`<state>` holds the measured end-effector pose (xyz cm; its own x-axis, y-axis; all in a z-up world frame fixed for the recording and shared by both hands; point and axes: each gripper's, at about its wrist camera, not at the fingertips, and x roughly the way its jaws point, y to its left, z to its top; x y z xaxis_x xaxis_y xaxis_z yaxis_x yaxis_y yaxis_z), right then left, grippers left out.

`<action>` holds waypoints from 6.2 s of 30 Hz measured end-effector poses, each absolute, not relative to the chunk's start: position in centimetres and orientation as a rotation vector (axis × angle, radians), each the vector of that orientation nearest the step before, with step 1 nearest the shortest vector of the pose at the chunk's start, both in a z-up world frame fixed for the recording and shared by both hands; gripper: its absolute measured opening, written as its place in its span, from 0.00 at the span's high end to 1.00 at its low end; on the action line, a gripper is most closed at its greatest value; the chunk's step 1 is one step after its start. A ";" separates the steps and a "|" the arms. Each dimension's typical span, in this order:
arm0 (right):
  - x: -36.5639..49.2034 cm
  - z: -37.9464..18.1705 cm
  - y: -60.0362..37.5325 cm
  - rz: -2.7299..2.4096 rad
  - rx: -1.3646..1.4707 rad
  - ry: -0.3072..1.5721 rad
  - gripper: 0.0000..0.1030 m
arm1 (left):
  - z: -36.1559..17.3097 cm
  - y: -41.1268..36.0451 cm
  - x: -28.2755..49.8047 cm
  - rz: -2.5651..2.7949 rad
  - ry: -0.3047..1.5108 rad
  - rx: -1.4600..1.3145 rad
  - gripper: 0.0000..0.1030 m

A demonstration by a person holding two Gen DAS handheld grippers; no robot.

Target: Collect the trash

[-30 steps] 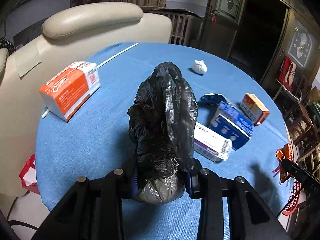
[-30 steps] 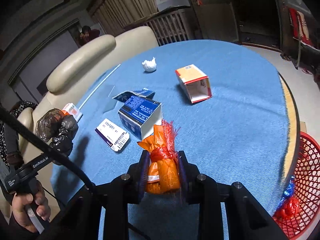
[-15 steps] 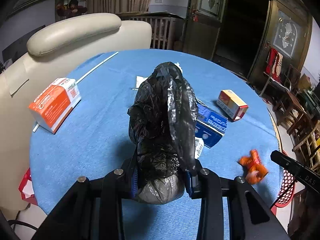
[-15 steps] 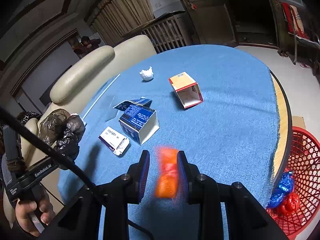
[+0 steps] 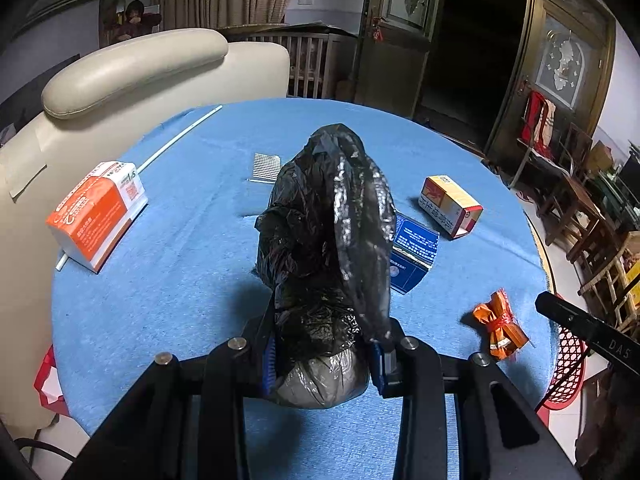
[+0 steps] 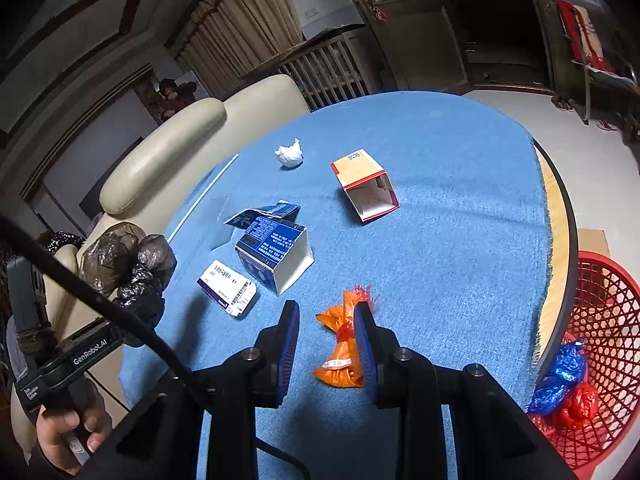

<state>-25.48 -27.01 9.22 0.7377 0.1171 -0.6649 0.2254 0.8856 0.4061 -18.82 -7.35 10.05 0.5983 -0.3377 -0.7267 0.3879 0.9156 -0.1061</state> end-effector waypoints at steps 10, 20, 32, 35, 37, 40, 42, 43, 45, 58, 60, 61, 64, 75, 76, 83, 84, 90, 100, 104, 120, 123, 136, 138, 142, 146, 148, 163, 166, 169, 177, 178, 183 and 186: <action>-25.3 9.6 -27.2 -0.063 0.491 0.744 0.70 | 10.2 -7.5 -18.6 -0.444 0.822 0.063 0.63; -25.2 9.6 -27.2 -0.062 0.489 0.748 0.70 | 10.4 -7.5 -18.8 -0.450 0.818 0.054 0.63; -25.5 9.5 -27.7 -0.072 0.501 0.745 0.70 | 10.9 -7.5 -19.2 -0.464 0.805 0.053 0.63; -25.9 9.5 -28.0 -0.079 0.510 0.743 0.70 | 10.9 -7.5 -19.1 -0.468 0.803 0.054 0.63; -26.0 9.4 -28.3 -0.082 0.516 0.743 0.70 | 10.9 -7.5 -19.2 -0.471 0.802 0.054 0.63; -26.3 9.3 -28.6 -0.088 0.521 0.741 0.70 | 11.1 -7.6 -19.2 -0.474 0.800 0.056 0.63; -26.5 9.3 -28.8 -0.092 0.526 0.739 0.70 | 11.2 -7.6 -19.2 -0.477 0.796 0.056 0.63; -26.6 9.3 -29.0 -0.094 0.528 0.738 0.70 | 11.3 -7.6 -19.3 -0.478 0.793 0.057 0.63; -26.7 9.3 -29.1 -0.097 0.532 0.734 0.70 | 11.4 -7.7 -19.4 -0.482 0.788 0.059 0.63; -28.1 9.5 -30.4 -0.125 0.553 0.717 0.70 | 12.2 -8.2 -20.2 -0.509 0.768 0.073 0.63; -28.4 9.6 -30.7 -0.132 0.556 0.712 0.70 | 12.3 -8.4 -20.3 -0.516 0.766 0.077 0.63; -28.6 9.5 -30.8 -0.135 0.558 0.710 0.70 | 12.3 -8.5 -20.3 -0.519 0.766 0.078 0.63; -29.1 9.6 -31.3 -0.148 0.563 0.705 0.70 | 12.5 -8.9 -20.4 -0.530 0.764 0.082 0.63; -31.0 9.5 -33.4 -0.207 0.585 0.695 0.70 | 13.1 -9.8 -20.7 -0.571 0.746 0.097 0.63; -31.2 9.4 -33.6 -0.211 0.587 0.695 0.70 | 13.1 -9.9 -20.7 -0.575 0.745 0.098 0.63; -32.4 9.5 -34.8 -0.247 0.601 0.686 0.70 | 13.5 -10.7 -20.9 -0.605 0.735 0.110 0.63; -32.6 9.5 -34.9 -0.251 0.604 0.684 0.70 | 13.5 -10.9 -20.9 -0.611 0.734 0.113 0.63; -33.4 9.5 -35.6 -0.271 0.612 0.679 0.70 | 13.8 -12.0 -21.3 -0.650 0.726 0.128 0.63; -34.5 9.8 -36.6 -0.300 0.625 0.659 0.70 | 14.1 -14.3 -22.1 -0.724 0.720 0.153 0.63; -35.1 9.7 -37.2 -0.316 0.630 0.653 0.70 | 14.1 -15.1 -22.3 -0.750 0.720 0.164 0.63; -37.1 9.3 -39.6 -0.377 0.663 0.640 0.70 | 14.3 -17.4 -23.3 -0.815 0.717 0.199 0.64; -37.7 9.1 -40.1 -0.393 0.668 0.640 0.70 | 14.1 -17.9 -23.5 -0.831 0.722 0.203 0.64; -40.0 8.0 -42.4 -0.458 0.706 0.641 0.70 | 13.8 -21.8 -25.1 -0.927 0.736 0.237 0.64; -40.3 7.8 -42.6 -0.463 0.712 0.641 0.70 | 13.7 -22.2 -25.3 -0.940 0.740 0.243 0.64; -40.7 7.3 -43.1 -0.474 0.726 0.642 0.70 | 13.6 -23.0 -25.9 -0.955 0.743 0.259 0.64; -41.2 6.9 -43.6 -0.485 0.737 0.645 0.70 | 13.5 -23.4 -26.3 -0.967 0.748 0.262 0.64; -41.5 6.9 -43.8 -0.494 0.738 0.645 0.70 | 13.3 -23.7 -26.3 -0.974 0.752 0.268 0.64; -41.9 4.1 -45.9 -0.510 0.837 0.676 0.11 | 12.4 -28.0 -28.3 -1.095 0.774 0.349 0.64; -42.5 4.2 -46.4 -0.513 0.872 0.635 0.11 | 12.0 -28.8 -28.8 -1.113 0.782 0.367 0.64; -43.4 4.3 -47.1 -0.528 0.893 0.602 0.11 | 11.8 -29.2 -29.1 -1.123 0.786 0.375 0.64; -42.1 5.7 -46.0 -0.472 0.847 0.593 0.11 | 14.8 -20.5 -24.2 -0.834 0.698 0.205 0.64; -40.8 6.0 -45.1 -0.427 0.819 0.608 0.11 | 15.0 -18.7 -23.2 -0.763 0.688 0.195 0.64; -33.5 7.1 -39.8 -0.215 0.700 0.664 0.13 | 15.2 -11.8 -19.8 -0.552 0.687 0.133 0.64; -29.2 7.9 -35.5 -0.080 0.619 0.693 0.18 | 14.4 -9.7 -19.2 -0.523 0.712 0.099 0.64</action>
